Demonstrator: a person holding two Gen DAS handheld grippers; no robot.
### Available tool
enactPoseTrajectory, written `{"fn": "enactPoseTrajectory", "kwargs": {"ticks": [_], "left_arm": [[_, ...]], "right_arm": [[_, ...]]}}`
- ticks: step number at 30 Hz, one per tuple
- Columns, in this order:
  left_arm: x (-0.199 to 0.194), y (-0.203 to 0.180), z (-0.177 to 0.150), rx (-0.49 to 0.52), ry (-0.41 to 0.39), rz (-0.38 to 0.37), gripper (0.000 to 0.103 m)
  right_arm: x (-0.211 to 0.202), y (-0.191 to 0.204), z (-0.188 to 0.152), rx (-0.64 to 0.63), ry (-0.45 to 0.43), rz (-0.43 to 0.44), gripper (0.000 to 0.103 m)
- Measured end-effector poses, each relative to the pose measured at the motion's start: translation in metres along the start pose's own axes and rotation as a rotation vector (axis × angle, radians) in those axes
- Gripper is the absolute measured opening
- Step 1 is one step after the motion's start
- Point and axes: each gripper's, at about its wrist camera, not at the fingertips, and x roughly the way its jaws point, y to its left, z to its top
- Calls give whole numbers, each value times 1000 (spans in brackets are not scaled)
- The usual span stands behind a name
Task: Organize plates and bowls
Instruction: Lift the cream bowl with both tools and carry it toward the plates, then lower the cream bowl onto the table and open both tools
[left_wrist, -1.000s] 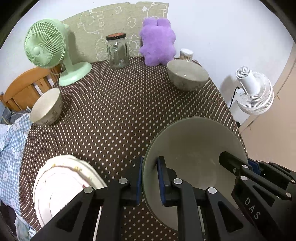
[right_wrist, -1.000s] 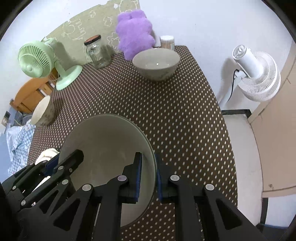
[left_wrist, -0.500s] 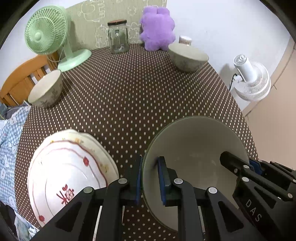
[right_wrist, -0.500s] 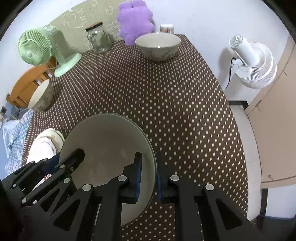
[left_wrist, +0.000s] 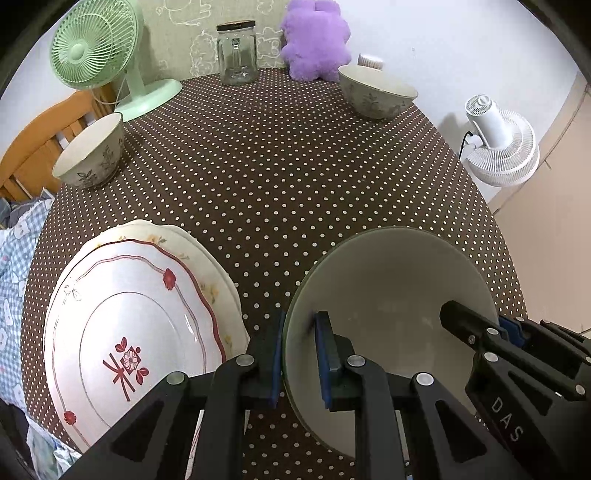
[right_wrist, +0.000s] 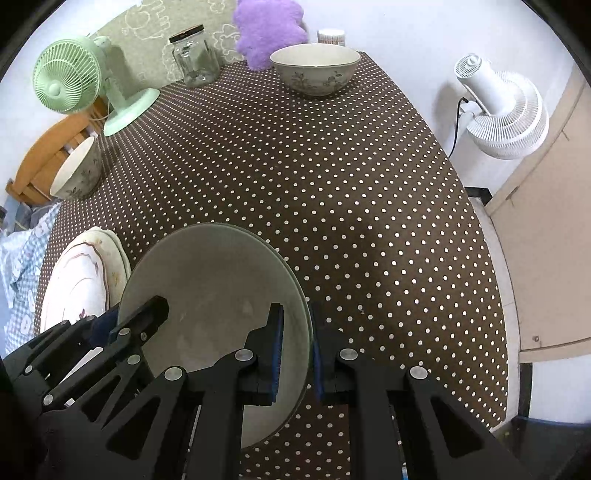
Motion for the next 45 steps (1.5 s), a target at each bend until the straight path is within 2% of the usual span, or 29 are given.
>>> {"fn": "enactPoseTrajectory", "kwargs": {"ticks": [4, 6, 8, 9, 10, 13, 18, 21, 23, 26, 31, 33, 36, 41, 45], "left_arm": [[-1, 0, 0, 8, -4, 4, 16], [-2, -1, 2, 12, -7, 3, 27], [-3, -2, 3, 18, -9, -1, 34], [-4, -1, 3, 20, -9, -6, 40], [-5, -1, 4, 22, -7, -10, 43], [-9, 1, 8, 29, -1, 28, 46], [-19, 8, 16, 23, -6, 26, 60], [-30, 11, 22, 17, -30, 19, 63], [-38, 13, 26, 10, -51, 18, 63], [-49, 16, 33, 13, -85, 9, 66], [-67, 18, 44, 43, -143, 3, 73], [-71, 20, 48, 48, -153, 0, 80], [-76, 20, 55, 48, -169, -5, 86], [-78, 12, 66, 64, -194, 6, 93], [-79, 0, 75, 69, -213, 27, 94]], "right_arm": [[0, 0, 0, 8, 1, -6, 16], [2, -1, 0, 21, 8, -8, 16], [3, -3, 1, 26, 21, -13, 18], [4, -3, 2, 28, 23, -7, 20], [4, -3, 2, 31, 28, 6, 27], [-1, -2, 3, 29, 11, -2, 36], [-15, -1, 8, 38, -24, -5, 40], [-27, 0, 11, 47, -50, -5, 47], [-38, 0, 12, 50, -83, -16, 60], [-53, 0, 16, 54, -132, -16, 66], [-72, 0, 24, 66, -186, -16, 69], [-81, -1, 28, 74, -210, -17, 69], [-89, -5, 34, 100, -227, -9, 69], [-101, -11, 51, 111, -260, -12, 69], [-103, -16, 67, 78, -280, 9, 69]]}}
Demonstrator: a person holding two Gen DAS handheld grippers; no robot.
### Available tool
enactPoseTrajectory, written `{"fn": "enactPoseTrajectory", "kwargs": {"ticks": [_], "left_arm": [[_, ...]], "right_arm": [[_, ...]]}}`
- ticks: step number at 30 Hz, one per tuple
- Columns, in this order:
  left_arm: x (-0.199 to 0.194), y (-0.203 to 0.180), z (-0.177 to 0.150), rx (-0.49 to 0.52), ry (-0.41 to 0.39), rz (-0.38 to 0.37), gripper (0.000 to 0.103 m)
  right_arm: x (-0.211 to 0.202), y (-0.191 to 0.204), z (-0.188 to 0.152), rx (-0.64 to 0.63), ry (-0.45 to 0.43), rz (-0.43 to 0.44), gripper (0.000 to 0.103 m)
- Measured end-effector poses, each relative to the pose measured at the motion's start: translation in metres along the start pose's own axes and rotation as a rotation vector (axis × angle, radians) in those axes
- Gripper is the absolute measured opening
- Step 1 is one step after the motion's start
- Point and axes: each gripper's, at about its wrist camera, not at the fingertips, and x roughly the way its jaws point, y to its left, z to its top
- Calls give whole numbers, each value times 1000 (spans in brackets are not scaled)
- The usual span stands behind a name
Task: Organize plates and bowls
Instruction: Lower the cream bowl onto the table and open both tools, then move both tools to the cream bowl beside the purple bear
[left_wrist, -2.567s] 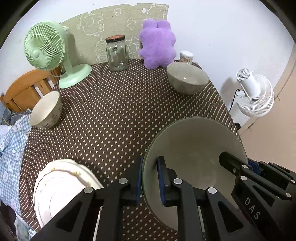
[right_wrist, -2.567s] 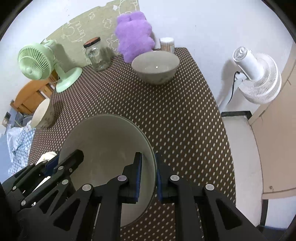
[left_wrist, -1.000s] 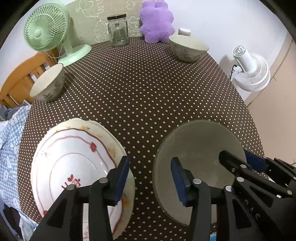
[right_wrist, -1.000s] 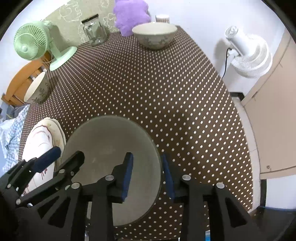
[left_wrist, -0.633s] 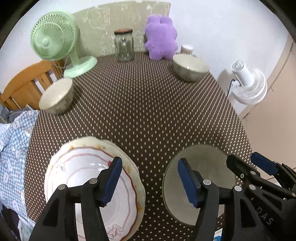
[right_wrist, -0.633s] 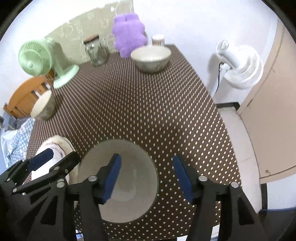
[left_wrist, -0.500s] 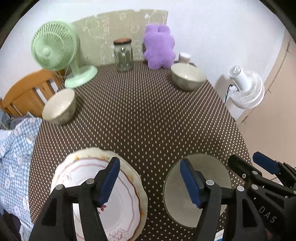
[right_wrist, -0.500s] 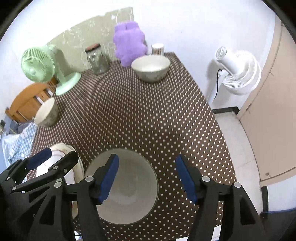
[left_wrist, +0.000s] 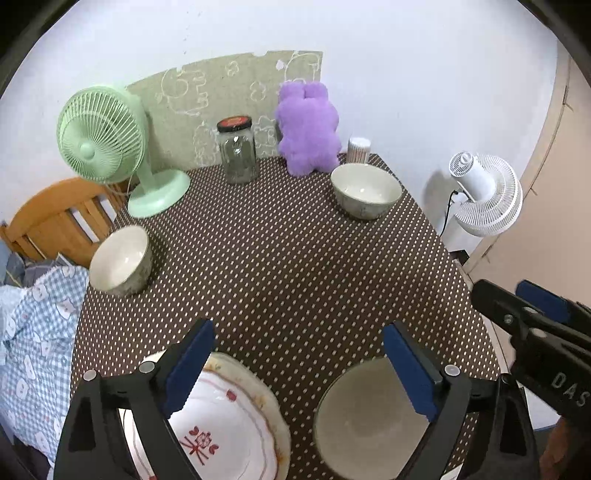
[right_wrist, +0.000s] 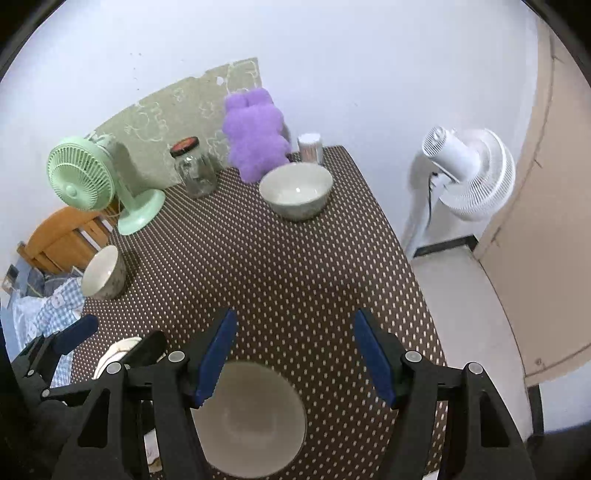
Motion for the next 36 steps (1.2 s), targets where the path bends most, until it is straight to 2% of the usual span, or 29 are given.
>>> {"fn": "enactPoseTrajectory", "kwargs": {"ticks": [6, 8, 11, 19, 27, 36], "left_arm": [[6, -21, 23, -44, -7, 28, 94], [8, -28, 31, -58, -15, 43, 94], [12, -35, 42, -76, -34, 52, 94], [33, -54, 76, -96, -58, 81, 94], [58, -69, 103, -113, -73, 108, 93], [91, -81, 131, -159, -84, 127, 91]], "right_arm": [[7, -10, 29, -50, -7, 14, 71], [8, -14, 39, -72, -21, 22, 79], [10, -19, 54, -102, -45, 25, 82], [32, -37, 95, -124, -39, 35, 89], [61, -51, 132, -152, -29, 57, 89], [94, -62, 166, -173, -59, 69, 89]]}}
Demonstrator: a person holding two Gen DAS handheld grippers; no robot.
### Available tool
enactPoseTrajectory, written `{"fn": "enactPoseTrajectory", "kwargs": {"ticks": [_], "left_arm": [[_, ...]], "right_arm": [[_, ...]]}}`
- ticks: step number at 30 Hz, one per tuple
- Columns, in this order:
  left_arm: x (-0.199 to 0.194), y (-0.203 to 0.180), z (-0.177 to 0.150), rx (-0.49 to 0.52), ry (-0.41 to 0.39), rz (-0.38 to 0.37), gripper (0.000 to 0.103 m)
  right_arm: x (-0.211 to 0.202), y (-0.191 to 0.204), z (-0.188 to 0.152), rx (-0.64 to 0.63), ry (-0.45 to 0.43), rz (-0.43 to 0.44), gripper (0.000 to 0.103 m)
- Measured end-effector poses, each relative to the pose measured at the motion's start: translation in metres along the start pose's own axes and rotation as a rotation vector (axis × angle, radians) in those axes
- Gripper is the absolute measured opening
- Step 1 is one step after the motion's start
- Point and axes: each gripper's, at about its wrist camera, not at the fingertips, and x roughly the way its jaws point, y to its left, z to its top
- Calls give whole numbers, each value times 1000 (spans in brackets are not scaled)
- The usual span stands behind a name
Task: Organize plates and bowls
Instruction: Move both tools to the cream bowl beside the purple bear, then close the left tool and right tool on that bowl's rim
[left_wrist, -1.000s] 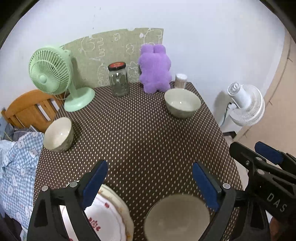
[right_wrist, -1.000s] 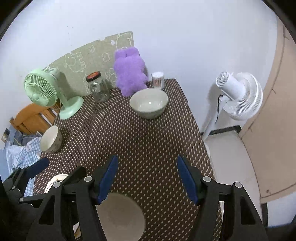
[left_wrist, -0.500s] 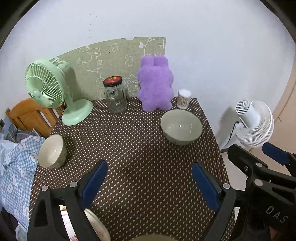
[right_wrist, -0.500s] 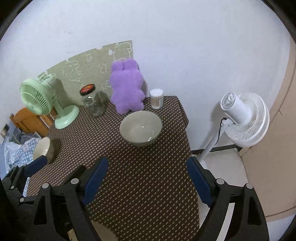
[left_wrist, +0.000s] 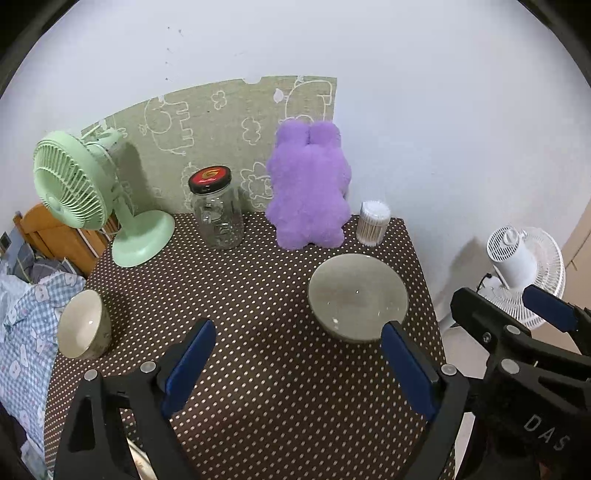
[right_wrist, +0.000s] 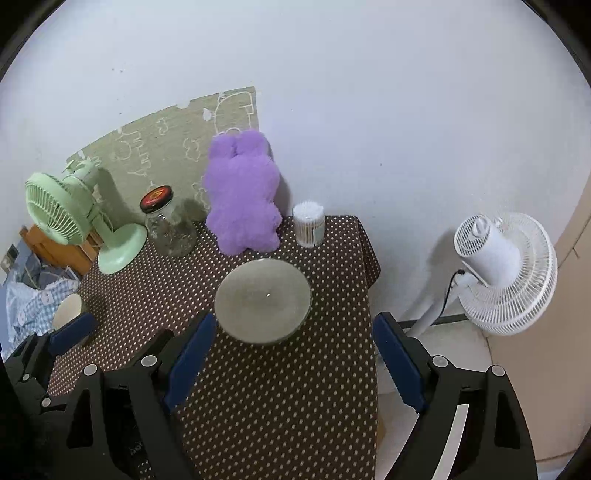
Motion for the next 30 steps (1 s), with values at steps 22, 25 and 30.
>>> {"fn": "enactPoseTrajectory", "kwargs": {"ticks": [22, 25, 30], "left_arm": [[99, -9, 17, -76, 69, 13, 77], [111, -9, 15, -67, 87, 27, 68], [130, -7, 11, -73, 126, 32, 49]], "right_arm": [[106, -15, 21, -1, 31, 43, 83], [121, -16, 19, 13, 58, 60, 81], [142, -17, 13, 39, 95, 64, 71]]}}
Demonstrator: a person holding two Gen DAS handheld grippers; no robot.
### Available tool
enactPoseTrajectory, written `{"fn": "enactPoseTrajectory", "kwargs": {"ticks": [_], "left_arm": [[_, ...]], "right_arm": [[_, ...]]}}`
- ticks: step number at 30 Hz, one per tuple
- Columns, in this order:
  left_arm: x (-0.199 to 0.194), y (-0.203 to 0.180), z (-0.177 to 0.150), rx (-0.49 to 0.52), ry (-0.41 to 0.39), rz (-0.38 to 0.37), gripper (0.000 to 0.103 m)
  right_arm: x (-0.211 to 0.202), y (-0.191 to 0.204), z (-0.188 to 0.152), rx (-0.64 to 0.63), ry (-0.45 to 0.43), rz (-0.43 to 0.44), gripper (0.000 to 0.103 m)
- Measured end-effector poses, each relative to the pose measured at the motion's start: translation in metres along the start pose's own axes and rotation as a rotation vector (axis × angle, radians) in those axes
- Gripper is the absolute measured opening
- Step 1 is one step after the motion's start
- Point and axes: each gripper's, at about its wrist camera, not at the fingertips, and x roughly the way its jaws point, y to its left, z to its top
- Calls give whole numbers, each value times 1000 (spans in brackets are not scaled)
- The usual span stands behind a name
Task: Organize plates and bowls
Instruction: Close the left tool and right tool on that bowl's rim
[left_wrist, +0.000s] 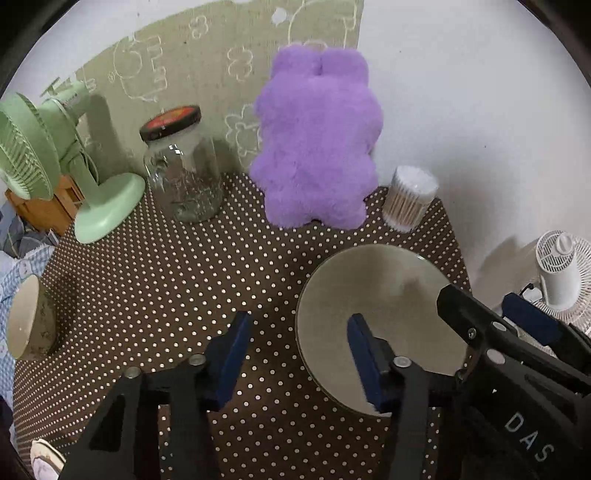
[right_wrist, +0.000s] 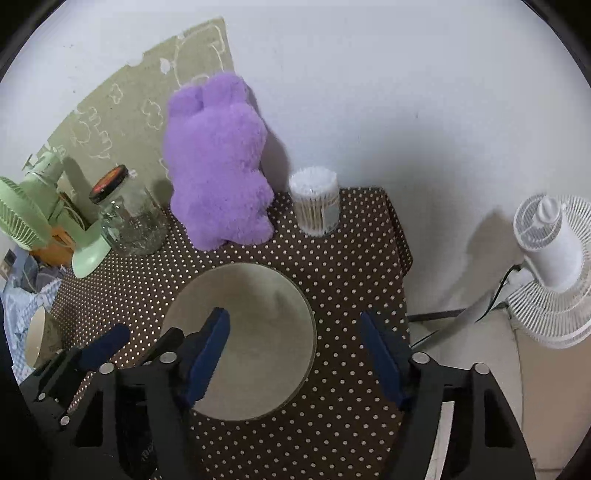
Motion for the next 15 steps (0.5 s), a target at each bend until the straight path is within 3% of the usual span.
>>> {"fn": "enactPoseTrajectory", "kwargs": {"ticks": [3, 8, 15], "left_arm": [[11, 1, 0, -10, 30, -11, 41], [24, 0, 2, -2, 55, -5, 30], [37, -5, 7, 7, 80, -7, 15]], "right_arm": [[13, -3, -1, 14, 21, 9, 66], [30, -3, -1, 16, 49, 24, 45], [46, 0, 1, 9, 60, 5, 26]]}}
